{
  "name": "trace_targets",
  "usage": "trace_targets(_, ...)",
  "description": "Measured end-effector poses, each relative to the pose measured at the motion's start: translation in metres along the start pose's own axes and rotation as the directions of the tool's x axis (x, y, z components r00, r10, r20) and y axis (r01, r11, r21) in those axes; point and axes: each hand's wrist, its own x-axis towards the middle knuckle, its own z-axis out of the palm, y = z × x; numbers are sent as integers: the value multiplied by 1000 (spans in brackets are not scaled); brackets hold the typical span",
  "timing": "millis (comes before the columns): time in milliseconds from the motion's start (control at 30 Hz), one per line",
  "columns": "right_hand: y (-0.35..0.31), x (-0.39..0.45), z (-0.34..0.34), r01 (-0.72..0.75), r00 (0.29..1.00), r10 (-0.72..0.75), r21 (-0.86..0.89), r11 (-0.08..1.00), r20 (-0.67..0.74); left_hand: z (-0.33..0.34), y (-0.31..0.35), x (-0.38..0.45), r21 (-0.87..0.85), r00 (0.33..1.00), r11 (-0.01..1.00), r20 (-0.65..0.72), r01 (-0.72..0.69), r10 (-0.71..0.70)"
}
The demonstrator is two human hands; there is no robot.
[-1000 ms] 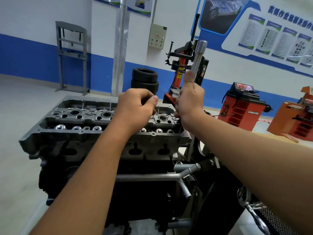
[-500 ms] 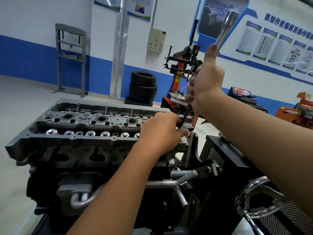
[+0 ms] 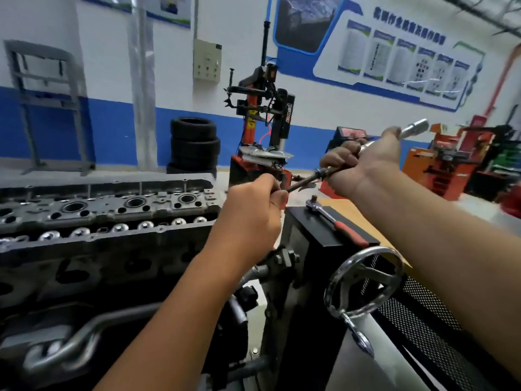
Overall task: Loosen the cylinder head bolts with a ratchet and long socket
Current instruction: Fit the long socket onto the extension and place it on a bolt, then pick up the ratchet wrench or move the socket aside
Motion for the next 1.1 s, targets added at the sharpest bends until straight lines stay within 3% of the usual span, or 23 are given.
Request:
trace_targets(167, -72, -19, -93, 62, 985, -57, 28, 998, -166, 80, 43, -36, -24, 978, 998, 203, 56, -50)
trace_targets(300, -145, -49, -157, 166, 929, -155, 6, 986, -337, 148, 83, -57, -74, 948, 986, 295, 148, -120)
trace_targets(467, -199, -99, -248, 296, 778, -268, -44, 954, -568, 262, 159, -76, -149, 812, 948, 563, 279, -151)
trace_targets(667, -236, -115, -330, 254, 679, -270, -126, 959, -683, 374, 220, -77, -53, 719, 936, 656, 349, -231)
trace_targets(800, -254, -110, -364, 180, 648, -276, -209, 961, -710, 425, 240, -73, 44, 717, 956, 652, 289, -246)
trace_targets(900, -261, -104, -385, 113, 620, -244, -223, 968, -746, 451, 247, -77, 174, 713, 980, 675, 98, -191)
trace_targets(967, -263, -102, -394, 118, 632, -213, -179, 977, -745, 464, 249, -81, 256, 722, 967, 667, 5, -181)
trace_targets(1100, -266, -100, -398, 113, 682, -155, -106, 988, -715, 479, 249, -87, 294, 797, 956, 581, -15, -166)
